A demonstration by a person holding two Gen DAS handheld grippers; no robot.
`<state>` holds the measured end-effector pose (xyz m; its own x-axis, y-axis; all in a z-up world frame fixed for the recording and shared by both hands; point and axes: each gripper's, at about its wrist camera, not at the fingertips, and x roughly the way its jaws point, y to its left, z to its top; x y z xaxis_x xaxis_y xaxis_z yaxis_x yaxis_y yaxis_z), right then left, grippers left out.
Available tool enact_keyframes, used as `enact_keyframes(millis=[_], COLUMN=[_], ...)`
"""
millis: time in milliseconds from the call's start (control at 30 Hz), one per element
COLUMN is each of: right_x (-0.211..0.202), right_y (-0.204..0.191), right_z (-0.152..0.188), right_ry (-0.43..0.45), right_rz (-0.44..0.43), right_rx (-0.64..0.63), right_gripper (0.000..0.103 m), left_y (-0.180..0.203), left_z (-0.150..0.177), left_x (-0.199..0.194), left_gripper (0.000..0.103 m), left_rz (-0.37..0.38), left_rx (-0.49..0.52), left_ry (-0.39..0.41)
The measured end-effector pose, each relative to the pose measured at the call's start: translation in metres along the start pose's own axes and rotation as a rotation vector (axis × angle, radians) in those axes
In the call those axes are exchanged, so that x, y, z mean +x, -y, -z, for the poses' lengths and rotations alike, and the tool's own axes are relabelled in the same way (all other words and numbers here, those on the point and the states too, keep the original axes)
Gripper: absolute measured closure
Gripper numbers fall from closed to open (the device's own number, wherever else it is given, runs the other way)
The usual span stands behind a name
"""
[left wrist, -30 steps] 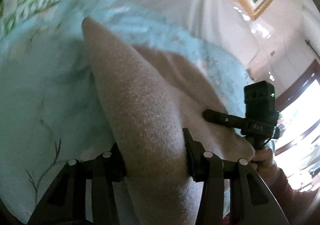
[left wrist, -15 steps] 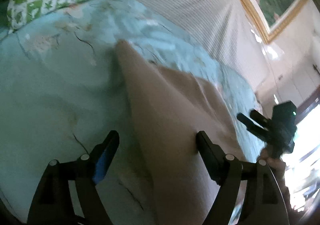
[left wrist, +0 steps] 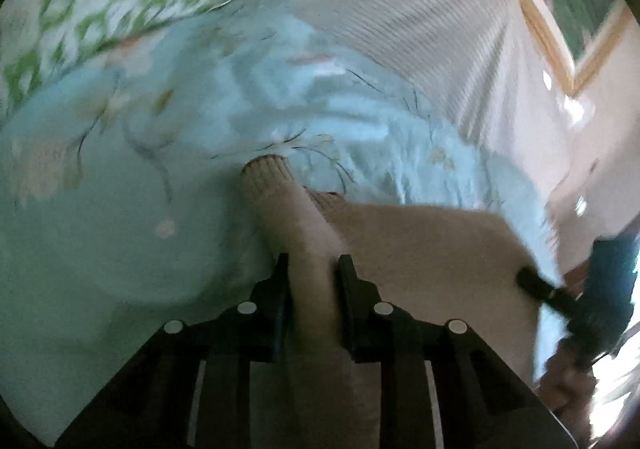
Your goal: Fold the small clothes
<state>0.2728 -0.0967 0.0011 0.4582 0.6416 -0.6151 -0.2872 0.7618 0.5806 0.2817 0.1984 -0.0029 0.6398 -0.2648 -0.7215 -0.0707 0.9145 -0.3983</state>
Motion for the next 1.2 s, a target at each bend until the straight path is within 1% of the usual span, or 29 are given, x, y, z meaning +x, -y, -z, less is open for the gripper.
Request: enact_keyframes(millis=[33,100,133,167,200,233,267,333,400,467,500,567,600,667,700,733,800,900,1067,1100,1133,1167,1200], right_x=[0.002,0.018,0.027,0.033,0.032,0.027,0.019,0.003,-0.022,-0.045,-0.055,-0.074,-0.081,-0.092,-0.093,-0.096,-0.098,-0.092,-0.086,-0.084,-0.082,-0.079,-0.076], right_y=[0.006,0.020,0.026,0.030,0.030,0.030,0.029,0.023,0.016,0.010,0.009,0.006,0.005,0.003,0.001,0.001,0.000,0.000,0.001,0.001,-0.001,-0.004,-0.006], right_z=[0.001,0.009,0.014,0.019,0.020,0.021,0.021,0.021,0.028,0.039,0.046,0.064,0.072,0.092,0.100,0.108,0.122,0.136,0.142,0.142,0.142,0.143,0.144], right_ry=[-0.009,-0.067,-0.097,-0.115,-0.109,-0.093,-0.077,-0.051,-0.026,-0.007,0.001,0.011,0.013,0.013,0.009,0.005,-0.001,-0.023,-0.016,-0.014,-0.010,-0.012,-0.022], right_rz=[0.024,0.070,0.078,0.068,0.055,0.031,0.016,0.014,0.016,0.008,0.004,0.000,0.000,-0.002,-0.004,-0.006,0.004,0.013,0.015,0.008,0.003,0.005,0.007], right_rx=[0.003,0.021,0.036,0.050,0.061,0.079,0.098,0.100,0.077,0.071,0.067,0.060,0.059,0.064,0.068,0.072,0.070,0.080,0.098,0.096,0.093,0.085,0.072], right_gripper=[0.095,0.095,0.095,0.095,0.094,0.090,0.089,0.088,0.087,0.081,0.078,0.063,0.060,0.059,0.059,0.059,0.059,0.059,0.059,0.059,0.059,0.064,0.075], left_y=[0.005,0.015,0.018,0.021,0.023,0.023,0.023,0.025,0.029,0.034,0.036,0.041,0.044,0.045,0.046,0.048,0.052,0.058,0.069,0.071,0.069,0.066,0.061], left_z=[0.001,0.006,0.008,0.011,0.012,0.014,0.019,0.028,0.045,0.068,0.086,0.110,0.129,0.153,0.170,0.182,0.201,0.216,0.214,0.212,0.210,0.208,0.206], left_x=[0.004,0.015,0.016,0.012,0.008,0.001,-0.011,-0.032,-0.064,-0.093,-0.108,-0.124,-0.135,-0.146,-0.151,-0.154,-0.156,-0.146,-0.129,-0.123,-0.117,-0.110,-0.107], left_gripper=[0.081,0.079,0.077,0.076,0.073,0.068,0.065,0.050,0.044,0.041,0.038,0.036,0.033,0.027,0.026,0.026,0.026,0.026,0.033,0.042,0.063,0.073,0.087], left_rz=[-0.027,-0.116,-0.139,-0.159,-0.164,-0.161,-0.152,-0.162,-0.157,-0.148,-0.144,-0.138,-0.129,-0.101,-0.075,-0.070,-0.087,-0.151,-0.227,-0.255,-0.269,-0.262,-0.229], left_rx=[0.029,0.093,0.112,0.133,0.139,0.138,0.139,0.148,0.159,0.163,0.165,0.173,0.174,0.155,0.142,0.139,0.158,0.191,0.251,0.264,0.265,0.253,0.230], left_ry=[-0.002,-0.021,-0.023,-0.017,-0.018,-0.020,-0.018,0.003,0.041,0.058,0.059,0.049,0.045,0.037,0.030,0.029,0.042,0.029,0.064,0.058,0.045,0.025,0.002])
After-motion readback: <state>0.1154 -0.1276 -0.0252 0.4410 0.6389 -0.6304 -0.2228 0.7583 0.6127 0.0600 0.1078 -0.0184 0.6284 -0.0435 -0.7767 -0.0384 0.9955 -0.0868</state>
